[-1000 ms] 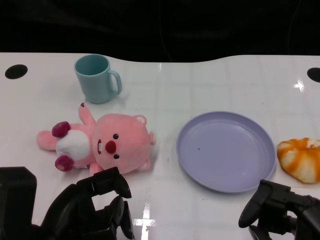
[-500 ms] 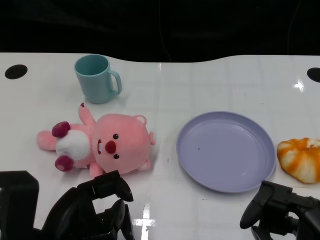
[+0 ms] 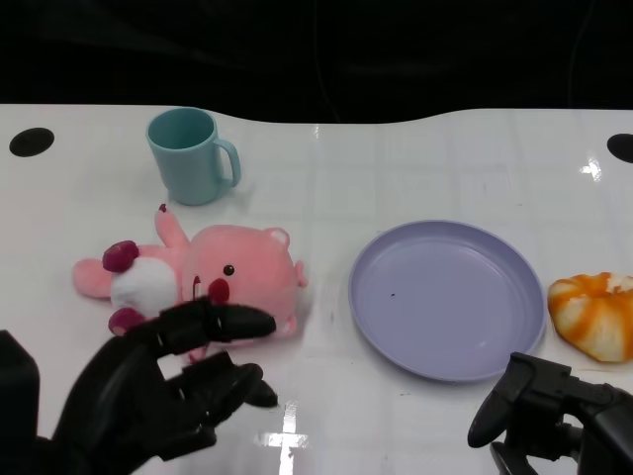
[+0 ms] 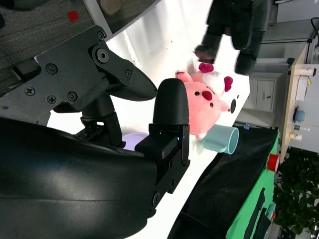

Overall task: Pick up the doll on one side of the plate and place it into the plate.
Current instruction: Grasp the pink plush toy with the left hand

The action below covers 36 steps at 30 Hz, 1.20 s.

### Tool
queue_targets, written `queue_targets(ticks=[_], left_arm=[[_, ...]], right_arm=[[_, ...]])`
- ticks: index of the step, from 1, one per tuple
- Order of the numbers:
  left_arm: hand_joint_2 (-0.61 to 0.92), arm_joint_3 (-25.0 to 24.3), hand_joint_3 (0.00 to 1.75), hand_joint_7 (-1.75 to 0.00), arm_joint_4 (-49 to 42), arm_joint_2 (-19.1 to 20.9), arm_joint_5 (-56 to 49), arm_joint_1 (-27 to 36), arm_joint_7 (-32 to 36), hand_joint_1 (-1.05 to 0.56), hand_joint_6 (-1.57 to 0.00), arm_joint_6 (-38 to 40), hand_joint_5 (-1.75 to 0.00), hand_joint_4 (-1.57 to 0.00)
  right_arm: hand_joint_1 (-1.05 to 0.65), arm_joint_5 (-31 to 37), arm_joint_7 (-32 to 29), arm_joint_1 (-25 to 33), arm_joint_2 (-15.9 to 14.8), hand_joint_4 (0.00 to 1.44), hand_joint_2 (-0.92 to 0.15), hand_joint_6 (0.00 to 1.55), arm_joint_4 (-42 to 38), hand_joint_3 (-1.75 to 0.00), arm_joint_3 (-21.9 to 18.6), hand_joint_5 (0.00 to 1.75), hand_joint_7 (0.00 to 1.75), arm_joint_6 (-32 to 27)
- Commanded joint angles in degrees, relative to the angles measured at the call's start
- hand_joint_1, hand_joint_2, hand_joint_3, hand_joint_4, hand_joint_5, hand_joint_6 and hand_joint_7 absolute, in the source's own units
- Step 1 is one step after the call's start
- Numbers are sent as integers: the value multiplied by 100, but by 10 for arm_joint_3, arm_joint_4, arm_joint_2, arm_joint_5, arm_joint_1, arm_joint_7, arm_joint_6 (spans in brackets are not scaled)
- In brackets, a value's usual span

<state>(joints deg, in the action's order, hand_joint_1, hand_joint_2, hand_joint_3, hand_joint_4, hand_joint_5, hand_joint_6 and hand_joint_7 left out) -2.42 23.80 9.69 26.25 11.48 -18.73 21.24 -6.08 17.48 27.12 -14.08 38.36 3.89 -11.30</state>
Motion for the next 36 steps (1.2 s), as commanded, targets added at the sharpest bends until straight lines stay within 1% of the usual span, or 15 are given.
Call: queue_targets(ticks=[1,2,3,4,6,9,13,19,22,24,29,32,36], left_arm=[[92,-6,16,-41,11,22,-29,-10,-13,-43,-61,-40,-105,-48],[92,-6,13,-39,10,30,-42,-14,-19,-45,-60,-58,-103,-46],[92,-5,12,-35,8,41,-62,-19,-24,-50,-57,-78,-101,-42],[92,-4,12,-33,6,54,-84,-25,-28,-55,-55,-97,-98,-39],[92,-2,13,-30,2,67,-109,-31,-34,-60,-51,-119,-93,-36],[92,-4,10,-24,-3,89,-130,-54,-39,-57,-46,-123,-85,-28],[92,-5,6,-16,-18,117,-184,-87,-37,-57,-41,-151,-77,-19],[92,-4,4,-9,-34,165,-272,-129,-30,-63,-34,-170,-70,-8],[92,0,3,-6,-40,185,-321,-145,-28,-64,-32,-178,-70,-2],[92,7,2,-5,-44,198,-356,-156,-26,-64,-32,-176,-69,0],[92,28,3,-3,-53,231,-457,-180,-22,-68,-29,-173,-56,0],[92,38,2,-1,-59,236,-490,-193,-29,-68,-27,-160,-47,0],[91,67,0,0,-75,255,-555,-216,-38,-68,-24,-151,-41,0]], right_arm=[[-13,0,-4,1,-2,63,-55,52,4,-116,-2,175,148,-4],[-14,0,-5,1,-2,63,-55,52,5,-116,-1,175,148,-5],[-14,-1,-6,0,-2,63,-55,52,7,-116,-2,175,148,-8],[-14,-1,-7,0,-2,63,-55,52,7,-116,-2,175,149,-8],[-14,-2,-7,-1,-2,63,-55,52,7,-116,-2,175,149,-8],[-14,-1,-10,-2,-3,63,-55,52,10,-116,-1,175,149,-16],[-14,-4,-9,-2,-3,62,-56,51,13,-116,1,175,149,-22],[-14,1,-11,-1,-2,63,-56,51,13,-115,5,175,150,-18],[-15,-1,-11,2,-2,63,-56,51,18,-114,3,175,150,-21],[-16,-2,-13,3,-1,63,-56,51,21,-114,2,175,150,-23],[-17,-4,-11,4,-5,63,-56,51,24,-114,-1,175,150,-23],[-17,-2,-11,4,-6,63,-56,51,24,-113,-1,175,150,-22],[-16,-7,-10,3,-3,63,-56,52,22,-114,-1,175,150,-22]])
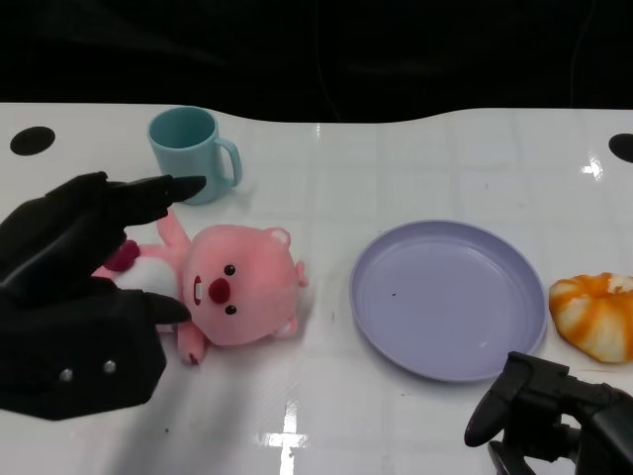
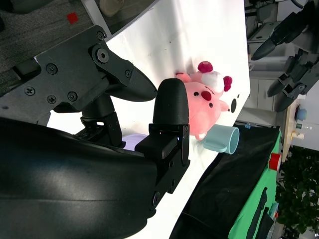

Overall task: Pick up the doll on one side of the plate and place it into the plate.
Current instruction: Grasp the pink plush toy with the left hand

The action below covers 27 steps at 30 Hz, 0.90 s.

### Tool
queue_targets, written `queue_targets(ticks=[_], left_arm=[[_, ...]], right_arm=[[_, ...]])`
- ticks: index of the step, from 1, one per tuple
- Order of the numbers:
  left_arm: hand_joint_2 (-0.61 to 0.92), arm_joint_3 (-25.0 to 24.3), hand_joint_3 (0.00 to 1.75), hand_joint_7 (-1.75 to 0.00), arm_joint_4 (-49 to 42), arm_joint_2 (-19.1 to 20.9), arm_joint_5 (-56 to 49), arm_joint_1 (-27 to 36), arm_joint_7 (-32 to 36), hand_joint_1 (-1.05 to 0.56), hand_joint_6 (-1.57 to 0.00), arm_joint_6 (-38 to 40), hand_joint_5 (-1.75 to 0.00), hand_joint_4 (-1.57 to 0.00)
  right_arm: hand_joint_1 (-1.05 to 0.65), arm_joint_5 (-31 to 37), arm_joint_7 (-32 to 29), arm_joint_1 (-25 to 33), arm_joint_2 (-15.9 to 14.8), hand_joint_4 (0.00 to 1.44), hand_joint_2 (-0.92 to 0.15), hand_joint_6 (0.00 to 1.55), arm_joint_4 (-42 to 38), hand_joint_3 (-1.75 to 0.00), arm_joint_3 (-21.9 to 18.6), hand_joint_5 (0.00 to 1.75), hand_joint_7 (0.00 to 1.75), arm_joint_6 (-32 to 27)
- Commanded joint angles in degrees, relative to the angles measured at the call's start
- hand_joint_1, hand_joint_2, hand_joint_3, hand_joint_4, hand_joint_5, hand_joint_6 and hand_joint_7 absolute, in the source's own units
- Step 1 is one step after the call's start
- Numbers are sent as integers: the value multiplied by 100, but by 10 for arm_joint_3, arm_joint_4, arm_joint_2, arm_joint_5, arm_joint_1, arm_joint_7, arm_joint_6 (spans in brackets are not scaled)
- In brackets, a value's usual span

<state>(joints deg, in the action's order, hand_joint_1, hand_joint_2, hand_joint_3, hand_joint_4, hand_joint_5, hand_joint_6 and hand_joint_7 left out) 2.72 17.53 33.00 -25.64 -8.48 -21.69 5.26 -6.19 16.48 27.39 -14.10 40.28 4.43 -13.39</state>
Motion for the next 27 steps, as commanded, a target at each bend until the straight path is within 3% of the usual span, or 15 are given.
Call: queue_targets(ticks=[1,12,27], left_arm=[[91,25,0,0,-17,26,-54,-23,-12,-68,-24,12,-39,0],[92,115,2,0,-108,34,-185,-95,-40,-73,-15,27,-24,0],[90,192,0,0,-376,-27,-212,-212,25,-71,-17,-20,-24,-2]], right_arm=[[-16,-4,-1,-1,-4,63,-56,52,2,-114,-6,175,150,-1],[-14,0,-3,0,-3,64,-55,52,2,-115,-3,175,150,0],[-14,4,-4,2,-3,63,-55,52,7,-116,6,175,151,0]])
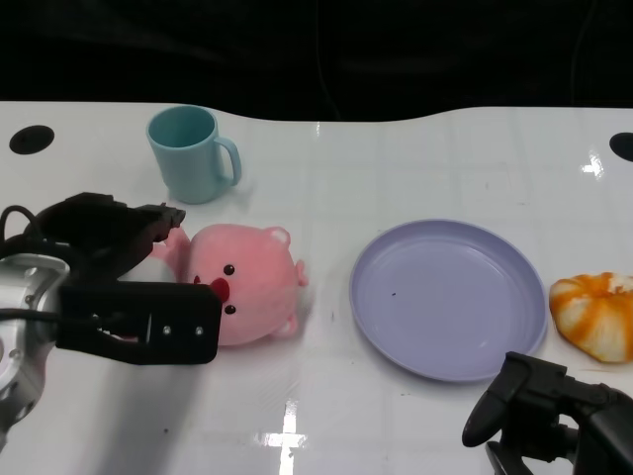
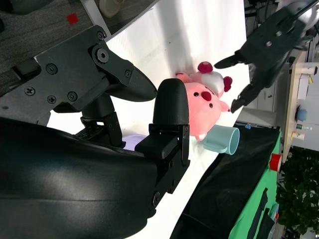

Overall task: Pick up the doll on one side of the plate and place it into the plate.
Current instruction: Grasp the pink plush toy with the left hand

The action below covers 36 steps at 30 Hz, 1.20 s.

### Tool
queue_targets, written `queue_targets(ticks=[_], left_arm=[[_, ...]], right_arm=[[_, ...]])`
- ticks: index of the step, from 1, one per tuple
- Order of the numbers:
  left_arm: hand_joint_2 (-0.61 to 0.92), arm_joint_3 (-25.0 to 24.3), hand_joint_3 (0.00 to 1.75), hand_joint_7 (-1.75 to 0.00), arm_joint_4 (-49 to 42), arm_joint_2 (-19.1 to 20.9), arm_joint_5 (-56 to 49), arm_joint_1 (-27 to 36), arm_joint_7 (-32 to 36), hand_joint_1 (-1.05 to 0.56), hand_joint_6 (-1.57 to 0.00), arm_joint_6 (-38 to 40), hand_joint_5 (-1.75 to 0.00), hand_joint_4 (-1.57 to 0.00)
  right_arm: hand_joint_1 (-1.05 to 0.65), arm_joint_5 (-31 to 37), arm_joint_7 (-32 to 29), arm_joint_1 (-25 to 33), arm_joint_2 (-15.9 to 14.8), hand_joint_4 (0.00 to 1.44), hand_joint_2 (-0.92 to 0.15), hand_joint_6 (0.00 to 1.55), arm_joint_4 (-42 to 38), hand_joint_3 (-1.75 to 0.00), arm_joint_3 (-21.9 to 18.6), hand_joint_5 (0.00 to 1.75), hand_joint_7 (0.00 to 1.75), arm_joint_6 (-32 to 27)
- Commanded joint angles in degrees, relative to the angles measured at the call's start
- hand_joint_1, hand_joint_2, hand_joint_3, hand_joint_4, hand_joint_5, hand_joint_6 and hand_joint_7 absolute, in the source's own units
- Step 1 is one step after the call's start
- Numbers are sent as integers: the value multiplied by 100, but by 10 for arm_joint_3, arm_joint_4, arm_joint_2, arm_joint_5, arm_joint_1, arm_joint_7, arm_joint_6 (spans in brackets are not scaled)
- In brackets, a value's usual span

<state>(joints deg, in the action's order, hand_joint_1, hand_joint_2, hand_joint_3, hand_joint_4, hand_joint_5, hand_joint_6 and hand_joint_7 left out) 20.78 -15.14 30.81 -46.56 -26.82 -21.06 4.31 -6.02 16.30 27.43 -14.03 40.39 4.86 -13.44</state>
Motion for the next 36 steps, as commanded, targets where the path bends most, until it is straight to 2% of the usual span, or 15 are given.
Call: queue_targets(ticks=[1,10,18,22,25,27,28,29,30,31,32,33,35,36], left_arm=[[91,20,0,0,-72,-9,-8,-38,23,-71,-16,-14,-24,-2],[92,83,2,0,-263,-52,-16,-111,49,-67,-15,-38,-18,-2],[92,125,1,-1,-413,-103,-16,-153,102,-61,-22,-54,-10,-13],[92,134,5,-3,-471,-125,-9,-162,142,-53,-37,-63,-9,-28],[92,131,8,-6,-504,-136,5,-164,166,-37,-78,-80,-12,-66],[92,128,3,-6,-516,-138,15,-160,190,-34,-105,-101,-29,-91],[88,128,2,-7,-520,-138,18,-159,200,-35,-118,-109,-92,-84],[86,130,2,-7,-518,-135,17,-156,216,-35,-123,-118,-119,-79],[88,133,3,-24,-518,-134,16,-154,229,-30,-120,-124,-146,-77],[90,130,8,-80,-513,-131,20,-149,252,-27,-94,-133,-163,-74],[91,127,19,-98,-510,-129,23,-145,272,-26,-83,-140,-169,-73],[92,123,24,-105,-506,-127,27,-141,290,-25,-78,-146,-172,-71],[92,113,27,-107,-497,-122,36,-133,322,-23,-76,-158,-173,-71],[92,111,27,-118,-495,-121,38,-131,331,-21,-74,-162,-174,-74]], right_arm=[[-14,3,-2,2,-3,63,-55,52,6,-116,2,175,151,2],[-14,1,-4,8,-2,64,-54,52,14,-118,5,175,151,-1],[-17,5,-6,13,-6,63,-53,52,22,-117,6,175,151,-4],[-18,6,-8,13,-5,63,-53,52,26,-117,8,175,151,-7],[-18,8,-9,14,-5,63,-53,52,27,-116,9,175,151,-7],[-18,8,-8,14,-4,63,-53,52,25,-116,9,175,150,-4],[-19,8,-8,13,-4,63,-53,52,24,-116,10,175,151,-2],[-19,8,-8,13,-5,63,-54,52,24,-116,9,175,151,-2],[-19,8,-8,13,-5,63,-54,52,24,-116,9,175,151,-3],[-19,7,-7,12,-4,63,-54,53,23,-116,9,175,150,-2],[-19,6,-7,12,-4,63,-54,53,22,-116,8,175,150,-1],[-18,4,-6,12,-4,63,-54,53,21,-115,7,175,150,-1],[-19,4,-5,11,-4,63,-54,53,19,-115,7,175,150,0],[-19,4,-5,10,-5,63,-54,53,19,-115,7,175,150,0]])
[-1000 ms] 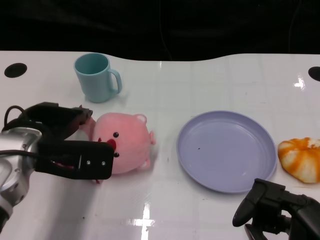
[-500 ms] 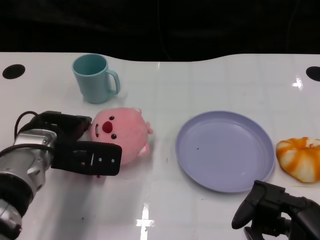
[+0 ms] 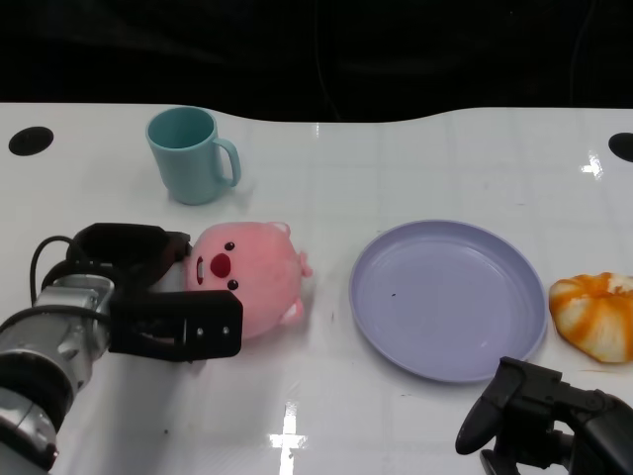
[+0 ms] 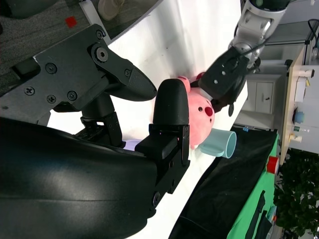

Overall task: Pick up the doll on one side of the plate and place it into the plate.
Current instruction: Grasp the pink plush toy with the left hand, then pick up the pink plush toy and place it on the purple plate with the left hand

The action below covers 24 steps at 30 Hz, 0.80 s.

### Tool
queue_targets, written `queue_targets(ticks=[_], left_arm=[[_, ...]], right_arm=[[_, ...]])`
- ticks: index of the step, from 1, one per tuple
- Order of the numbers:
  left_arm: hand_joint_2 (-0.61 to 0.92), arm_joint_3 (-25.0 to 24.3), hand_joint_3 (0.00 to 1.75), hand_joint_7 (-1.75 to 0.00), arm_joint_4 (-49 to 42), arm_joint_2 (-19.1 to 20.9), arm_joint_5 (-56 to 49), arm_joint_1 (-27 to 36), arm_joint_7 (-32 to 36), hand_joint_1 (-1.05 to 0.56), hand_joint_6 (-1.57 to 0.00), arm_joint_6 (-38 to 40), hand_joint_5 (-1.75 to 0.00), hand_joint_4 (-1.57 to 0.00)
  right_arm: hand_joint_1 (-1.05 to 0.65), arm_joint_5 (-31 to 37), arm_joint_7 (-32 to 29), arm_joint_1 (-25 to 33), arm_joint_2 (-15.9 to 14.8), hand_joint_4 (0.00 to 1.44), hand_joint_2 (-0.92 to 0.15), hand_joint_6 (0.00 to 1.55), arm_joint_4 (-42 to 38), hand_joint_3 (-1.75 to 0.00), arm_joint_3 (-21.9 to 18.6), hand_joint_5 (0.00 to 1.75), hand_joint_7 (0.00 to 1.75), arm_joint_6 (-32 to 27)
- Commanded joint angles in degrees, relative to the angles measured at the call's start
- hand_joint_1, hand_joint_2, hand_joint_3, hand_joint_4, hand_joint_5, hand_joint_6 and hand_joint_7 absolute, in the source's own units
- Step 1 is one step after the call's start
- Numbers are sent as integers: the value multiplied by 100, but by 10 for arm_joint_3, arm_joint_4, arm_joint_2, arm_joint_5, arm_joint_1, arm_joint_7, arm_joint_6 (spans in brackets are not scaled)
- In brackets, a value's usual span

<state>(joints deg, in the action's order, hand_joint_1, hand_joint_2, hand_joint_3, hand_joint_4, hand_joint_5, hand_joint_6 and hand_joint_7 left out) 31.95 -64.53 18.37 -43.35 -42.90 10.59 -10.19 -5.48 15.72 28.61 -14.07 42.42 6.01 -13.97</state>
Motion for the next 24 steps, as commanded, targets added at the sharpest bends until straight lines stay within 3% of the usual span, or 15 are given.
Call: queue_targets(ticks=[1,3,5,8,16,24], left_arm=[[92,-2,28,-128,3,6,6,34,34,-19,-72,-23,-174,-76],[90,-3,33,-162,18,16,2,46,87,-17,-64,-41,-175,-83],[74,-11,63,-172,36,25,7,60,121,-15,-64,-58,-175,-88],[63,-30,87,-174,60,31,25,74,122,-18,-63,-61,-175,-88],[56,-113,104,-175,226,47,108,145,37,-17,-70,-36,-175,-92],[48,-149,118,-175,381,38,136,177,-61,-19,-72,37,-175,-94]], right_arm=[[-19,-1,0,-2,-4,63,-54,53,-3,-115,-5,175,150,6],[-19,0,-1,-2,-4,63,-54,53,-3,-115,-5,175,150,4],[-19,-2,0,-4,-3,63,-54,53,-5,-115,-7,175,150,5],[-19,-1,0,-4,-4,63,-54,53,-7,-114,-7,175,150,8],[-18,0,2,-5,-5,63,-54,53,-10,-114,-8,175,149,9],[-16,1,2,-7,-5,62,-55,53,-13,-114,-7,175,149,8]])
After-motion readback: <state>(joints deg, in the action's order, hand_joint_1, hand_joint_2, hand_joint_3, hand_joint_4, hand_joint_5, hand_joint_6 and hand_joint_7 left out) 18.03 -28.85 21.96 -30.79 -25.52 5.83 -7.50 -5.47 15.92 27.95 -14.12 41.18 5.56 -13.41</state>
